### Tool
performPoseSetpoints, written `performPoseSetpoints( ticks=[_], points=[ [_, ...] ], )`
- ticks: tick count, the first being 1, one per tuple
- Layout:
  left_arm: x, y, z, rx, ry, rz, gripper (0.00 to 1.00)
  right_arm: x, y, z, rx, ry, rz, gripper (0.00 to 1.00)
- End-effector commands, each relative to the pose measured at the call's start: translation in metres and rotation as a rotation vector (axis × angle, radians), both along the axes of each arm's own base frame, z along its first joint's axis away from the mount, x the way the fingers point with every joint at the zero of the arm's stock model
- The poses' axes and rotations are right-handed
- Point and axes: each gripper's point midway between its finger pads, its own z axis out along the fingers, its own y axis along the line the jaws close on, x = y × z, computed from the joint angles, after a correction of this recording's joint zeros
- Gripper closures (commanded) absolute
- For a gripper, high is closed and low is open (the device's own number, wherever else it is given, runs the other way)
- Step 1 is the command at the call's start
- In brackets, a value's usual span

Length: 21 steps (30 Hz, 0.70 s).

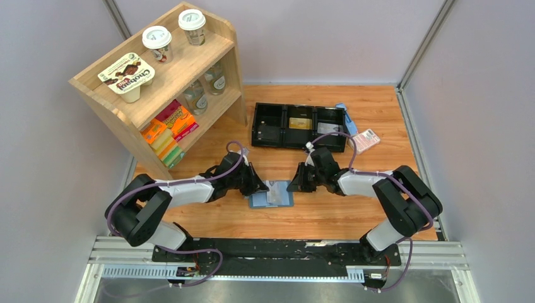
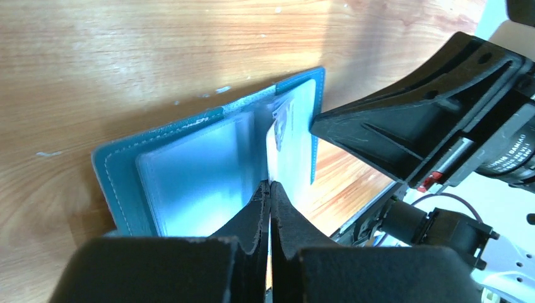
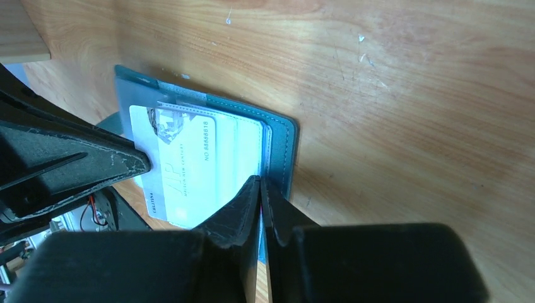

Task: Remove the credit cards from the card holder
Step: Remove the credit card from the card holder.

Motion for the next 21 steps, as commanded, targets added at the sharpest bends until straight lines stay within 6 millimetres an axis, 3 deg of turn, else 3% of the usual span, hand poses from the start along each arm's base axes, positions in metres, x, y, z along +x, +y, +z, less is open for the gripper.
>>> performPoseSetpoints(
  ticks=[1,15,19,21],
  points=[
    [-0.007,0.012,-0.01,0.061,0.013,-0.022,1.0,-0.009,-0.012,-0.016,-0.08,0.036,0.0,0.89],
    [-0.017,0.043,-0.017,0.179,0.019,-0.021,1.0,0.003,-0.006,0.008,-0.058,-0.043,0.028,0.86],
    [-0.016,0.052,-0.009,0.201,-0.006,-0.013,1.0,0.008,-0.003,0.025,-0.039,-0.092,0.035,0.83],
    [-0.014,0.057,0.0,0.215,-0.041,-0.019,1.0,0.015,0.001,0.044,-0.016,-0.155,0.045,0.78]
  ],
)
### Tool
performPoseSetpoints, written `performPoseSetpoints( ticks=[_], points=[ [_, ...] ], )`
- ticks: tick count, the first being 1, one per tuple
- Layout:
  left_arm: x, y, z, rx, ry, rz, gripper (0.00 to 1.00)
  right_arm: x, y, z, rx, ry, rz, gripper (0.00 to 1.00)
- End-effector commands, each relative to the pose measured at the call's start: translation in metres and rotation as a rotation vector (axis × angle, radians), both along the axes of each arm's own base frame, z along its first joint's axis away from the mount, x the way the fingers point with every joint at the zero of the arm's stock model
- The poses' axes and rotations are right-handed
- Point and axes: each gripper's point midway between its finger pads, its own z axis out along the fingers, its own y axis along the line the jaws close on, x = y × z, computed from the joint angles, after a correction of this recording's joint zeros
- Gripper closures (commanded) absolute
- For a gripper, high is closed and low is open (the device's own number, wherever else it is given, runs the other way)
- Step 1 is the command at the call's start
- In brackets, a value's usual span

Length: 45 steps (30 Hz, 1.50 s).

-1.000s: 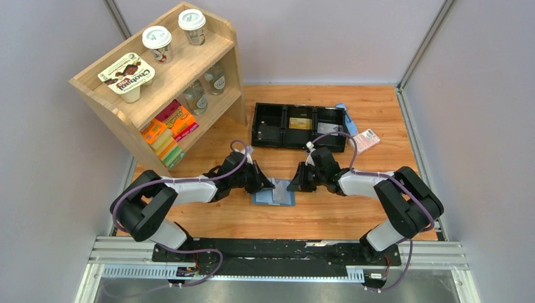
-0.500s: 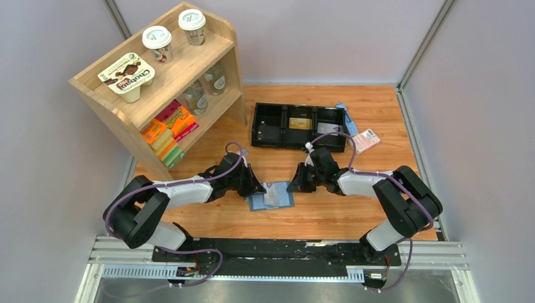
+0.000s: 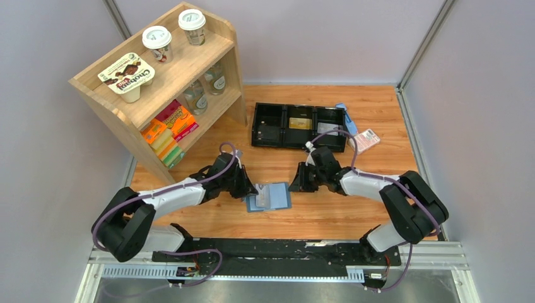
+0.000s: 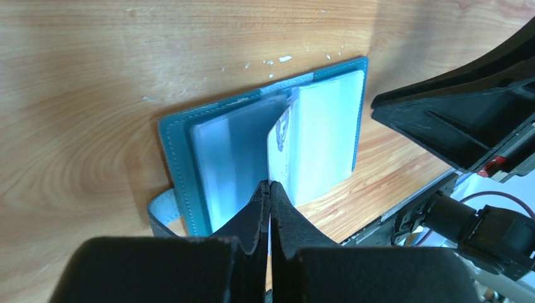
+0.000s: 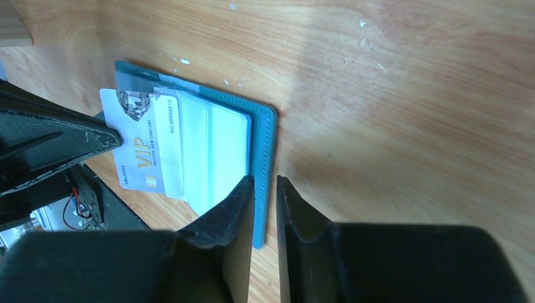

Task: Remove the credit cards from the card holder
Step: Remove the credit card from the card holder, then place the credit card in the storage box.

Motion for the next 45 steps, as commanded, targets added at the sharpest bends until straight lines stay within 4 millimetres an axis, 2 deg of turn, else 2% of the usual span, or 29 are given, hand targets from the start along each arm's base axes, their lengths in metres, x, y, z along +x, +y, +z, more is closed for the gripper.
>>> performPoseSetpoints(
  ticks=[1,5,9,12,16,20,21,25,30,33,36,38,40,43,45],
  points=[
    [-0.001,0.021,0.011,0.081,-0.069,-0.024,1.0,0.017,0.004,0.042,0.018,-0.144,0.029,0.74],
    [0.006,0.022,0.04,0.098,-0.178,-0.094,1.0,0.023,0.009,0.083,0.052,-0.26,0.081,0.59],
    [0.011,0.024,0.071,0.142,-0.267,-0.183,1.0,0.021,0.014,0.124,0.104,-0.386,0.158,0.45],
    [0.013,0.026,0.089,0.173,-0.314,-0.24,1.0,0.016,0.016,0.146,0.135,-0.448,0.213,0.4],
    [0.015,0.026,0.098,0.192,-0.341,-0.285,1.0,0.011,0.02,0.153,0.158,-0.477,0.272,0.37],
    [0.01,0.008,0.118,0.111,-0.421,-0.42,1.0,-0.004,0.028,0.161,0.222,-0.504,0.384,0.36],
    [0.006,0.0,0.131,0.059,-0.459,-0.467,1.0,-0.007,0.03,0.164,0.239,-0.514,0.415,0.36],
    [-0.009,-0.011,0.161,-0.035,-0.601,-0.628,1.0,-0.019,0.034,0.176,0.279,-0.564,0.531,0.34],
    [-0.031,-0.018,0.181,-0.118,-0.66,-0.788,1.0,-0.028,0.042,0.194,0.345,-0.59,0.636,0.33],
    [-0.037,-0.022,0.194,-0.161,-0.697,-0.842,1.0,-0.032,0.05,0.199,0.38,-0.578,0.693,0.34],
    [-0.04,-0.026,0.205,-0.196,-0.72,-0.877,1.0,-0.036,0.056,0.203,0.407,-0.575,0.741,0.37],
    [-0.04,-0.028,0.211,-0.203,-0.736,-0.888,1.0,-0.039,0.059,0.206,0.428,-0.567,0.77,0.45],
    [-0.039,-0.028,0.212,-0.199,-0.741,-0.894,1.0,-0.043,0.061,0.21,0.453,-0.558,0.795,0.61],
    [-0.035,-0.027,0.213,-0.178,-0.75,-0.886,1.0,-0.042,0.06,0.209,0.441,-0.552,0.791,1.0],
    [-0.027,-0.025,0.211,-0.134,-0.748,-0.855,1.0,-0.04,0.057,0.206,0.424,-0.538,0.77,1.0]
  ],
)
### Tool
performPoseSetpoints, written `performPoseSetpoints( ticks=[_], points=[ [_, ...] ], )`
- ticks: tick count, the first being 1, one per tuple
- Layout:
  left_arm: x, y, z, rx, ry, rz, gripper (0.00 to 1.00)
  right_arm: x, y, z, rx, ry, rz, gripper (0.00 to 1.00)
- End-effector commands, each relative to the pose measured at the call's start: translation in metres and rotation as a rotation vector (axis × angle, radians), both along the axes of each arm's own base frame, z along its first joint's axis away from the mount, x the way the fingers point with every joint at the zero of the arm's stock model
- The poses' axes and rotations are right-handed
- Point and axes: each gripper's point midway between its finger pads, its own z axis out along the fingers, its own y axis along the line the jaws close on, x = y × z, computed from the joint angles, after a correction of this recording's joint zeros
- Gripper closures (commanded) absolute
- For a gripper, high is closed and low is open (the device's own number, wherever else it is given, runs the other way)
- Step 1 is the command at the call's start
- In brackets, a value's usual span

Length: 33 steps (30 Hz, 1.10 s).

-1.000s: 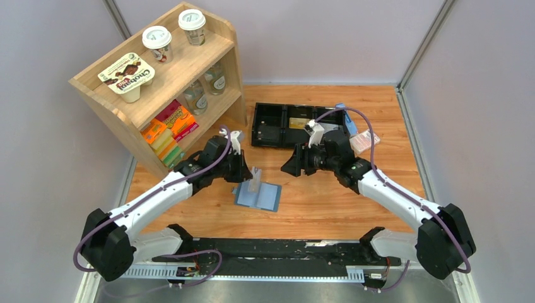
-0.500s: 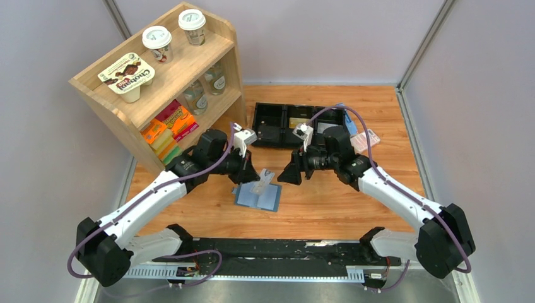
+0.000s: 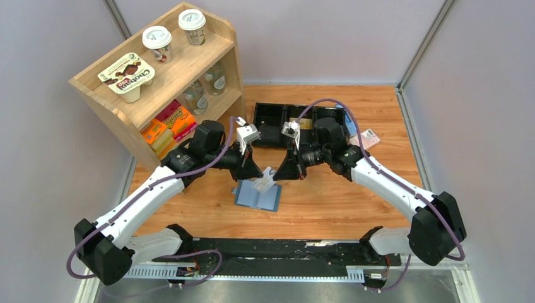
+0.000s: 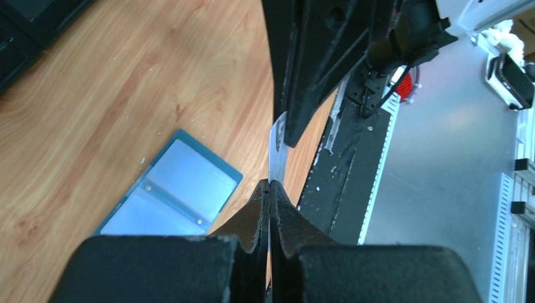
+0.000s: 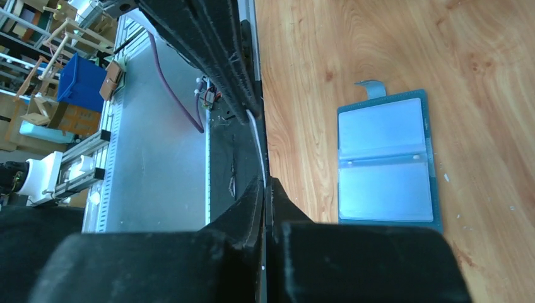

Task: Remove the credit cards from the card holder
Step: Place the credit card in the storage box.

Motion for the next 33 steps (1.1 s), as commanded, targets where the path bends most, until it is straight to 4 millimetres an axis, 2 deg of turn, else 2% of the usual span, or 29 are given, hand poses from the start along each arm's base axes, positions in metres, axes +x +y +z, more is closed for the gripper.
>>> performPoseSetpoints(
  ticks=[1,2,3,5,6,7,8,11,12,13,14,19,21,23,24,25,28,33],
  points=[
    [0.011,0.0,0.017,0.002,-0.086,0.021,0.97,0.011,0.0,0.012,0.005,-0.033,-0.028,1.0],
    [0.015,0.002,0.017,0.012,-0.095,0.049,0.89,0.014,-0.002,0.01,-0.006,-0.027,-0.051,1.0],
    [0.024,0.008,0.014,0.047,-0.109,0.111,0.86,0.018,-0.006,0.008,-0.02,-0.017,-0.079,1.0],
    [0.035,0.017,0.011,0.082,-0.128,0.201,0.73,0.029,-0.013,0.005,-0.045,-0.009,-0.147,1.0],
    [0.044,0.025,0.011,0.104,-0.158,0.271,0.6,0.037,-0.018,0.005,-0.059,-0.005,-0.191,1.0],
    [0.047,0.03,0.01,0.111,-0.157,0.311,0.53,0.044,-0.023,0.003,-0.071,0.001,-0.228,1.0],
    [0.056,0.041,0.011,0.136,-0.187,0.392,0.45,0.053,-0.03,0.001,-0.095,0.013,-0.284,1.0],
    [0.066,0.066,0.007,0.173,-0.212,0.552,0.32,0.091,-0.062,-0.006,-0.176,0.036,-0.504,1.0],
    [0.071,0.08,0.004,0.2,-0.235,0.629,0.25,0.106,-0.076,-0.009,-0.208,0.05,-0.595,1.0],
    [0.07,0.083,0.002,0.199,-0.236,0.643,0.23,0.119,-0.092,-0.011,-0.244,0.063,-0.689,1.0],
    [0.074,0.099,-0.002,0.239,-0.257,0.713,0.2,0.132,-0.108,-0.012,-0.268,0.073,-0.777,1.0],
    [0.073,0.131,-0.012,0.334,-0.298,0.826,0.14,0.187,-0.194,-0.009,-0.321,0.149,-1.176,1.0],
    [0.075,0.143,-0.016,0.354,-0.32,0.88,0.12,0.203,-0.223,-0.012,-0.35,0.167,-1.294,1.0],
    [0.077,0.149,-0.018,0.347,-0.342,0.916,0.1,0.219,-0.241,-0.017,-0.373,0.178,-1.348,1.0],
    [0.077,0.15,-0.014,0.328,-0.337,0.937,0.1,0.226,-0.245,-0.018,-0.377,0.18,-1.355,1.0],
    [0.078,0.149,-0.01,0.308,-0.344,0.945,0.1,0.235,-0.246,-0.028,-0.392,0.194,-1.348,1.0],
    [0.079,0.148,-0.011,0.297,-0.336,0.951,0.09,0.258,-0.243,-0.039,-0.392,0.196,-1.325,1.0],
    [0.077,0.148,-0.011,0.285,-0.324,0.957,0.09,0.288,-0.217,-0.058,-0.311,0.272,-1.23,1.0]
  ],
)
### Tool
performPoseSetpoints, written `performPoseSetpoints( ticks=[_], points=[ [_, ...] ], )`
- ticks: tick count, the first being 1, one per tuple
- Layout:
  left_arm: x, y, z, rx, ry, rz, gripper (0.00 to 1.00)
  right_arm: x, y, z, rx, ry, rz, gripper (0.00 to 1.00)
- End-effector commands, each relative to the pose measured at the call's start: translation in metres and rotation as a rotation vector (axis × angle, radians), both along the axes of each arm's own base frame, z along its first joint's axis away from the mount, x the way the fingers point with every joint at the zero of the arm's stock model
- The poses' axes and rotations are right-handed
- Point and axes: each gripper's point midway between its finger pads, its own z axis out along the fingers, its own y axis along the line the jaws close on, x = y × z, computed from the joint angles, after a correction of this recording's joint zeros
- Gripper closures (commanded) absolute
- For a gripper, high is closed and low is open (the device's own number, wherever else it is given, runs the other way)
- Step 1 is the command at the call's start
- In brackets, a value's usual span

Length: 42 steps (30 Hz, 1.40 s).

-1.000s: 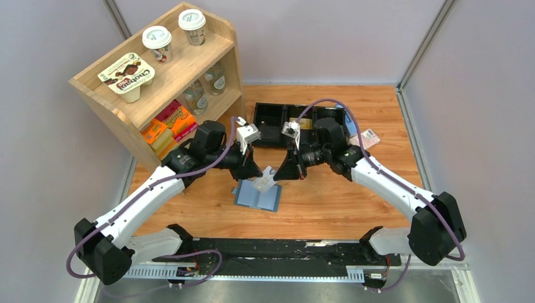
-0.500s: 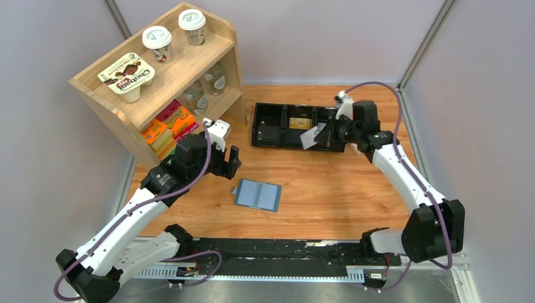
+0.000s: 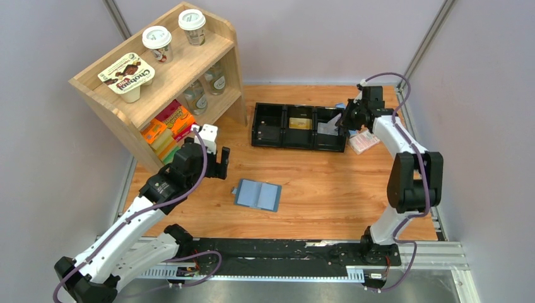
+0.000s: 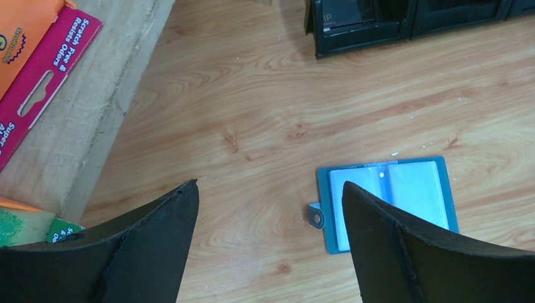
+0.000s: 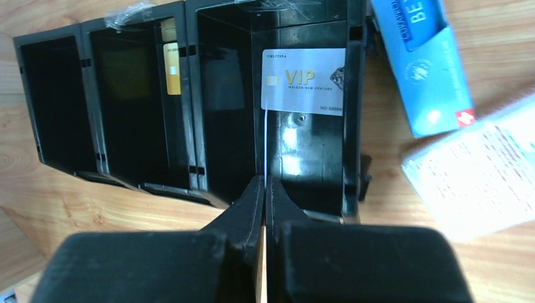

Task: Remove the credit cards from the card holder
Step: Place the credit card in the storage box.

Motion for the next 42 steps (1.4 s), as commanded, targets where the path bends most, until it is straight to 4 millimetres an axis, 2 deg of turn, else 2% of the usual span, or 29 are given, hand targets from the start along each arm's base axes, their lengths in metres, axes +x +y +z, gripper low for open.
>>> performPoseSetpoints(
  ticks=[1,5,8,10,13,17,21,24,28,31,34,37,42],
  points=[
    [0.004,0.001,0.014,-0.047,-0.047,0.034,0.09,0.035,0.026,0.01,0.111,-0.059,0.054,1.0],
    [0.003,-0.001,0.015,-0.056,-0.054,0.024,0.09,0.043,0.038,-0.011,0.148,-0.007,0.061,0.97],
    [0.001,-0.004,0.016,-0.065,-0.055,-0.001,0.09,0.043,0.039,-0.026,0.139,0.045,0.053,0.93],
    [-0.001,-0.009,0.019,-0.078,-0.062,-0.037,0.09,0.041,0.035,-0.033,0.114,0.069,0.048,0.87],
    [-0.004,-0.016,0.024,-0.097,-0.073,-0.079,0.09,0.038,0.024,-0.033,0.049,0.092,0.021,0.69],
    [-0.006,-0.019,0.023,-0.097,-0.06,-0.103,0.1,0.033,0.005,-0.016,-0.06,0.07,-0.018,0.43],
    [-0.008,-0.027,0.022,-0.109,-0.033,-0.138,0.09,0.019,-0.008,0.016,-0.171,0.013,-0.06,0.31],
    [-0.009,-0.035,0.018,-0.13,0.002,-0.16,0.05,0.001,-0.001,0.039,-0.179,-0.041,-0.046,0.24],
    [-0.01,-0.051,0.001,-0.158,0.089,-0.193,0.03,-0.034,0.036,0.039,-0.083,-0.068,0.035,0.21],
    [-0.012,-0.061,-0.015,-0.179,0.167,-0.201,0.02,-0.068,0.089,0.036,0.019,-0.078,0.153,0.2],
    [-0.016,-0.071,-0.036,-0.178,0.274,-0.222,0.02,-0.111,0.147,0.02,0.117,-0.046,0.316,0.2],
    [-0.017,-0.072,-0.056,-0.168,0.357,-0.181,0.02,-0.154,0.196,0.003,0.171,-0.005,0.457,0.25],
    [-0.023,-0.071,-0.094,-0.118,0.519,-0.124,0.06,-0.21,0.244,-0.042,0.218,0.141,0.594,0.37]
  ],
)
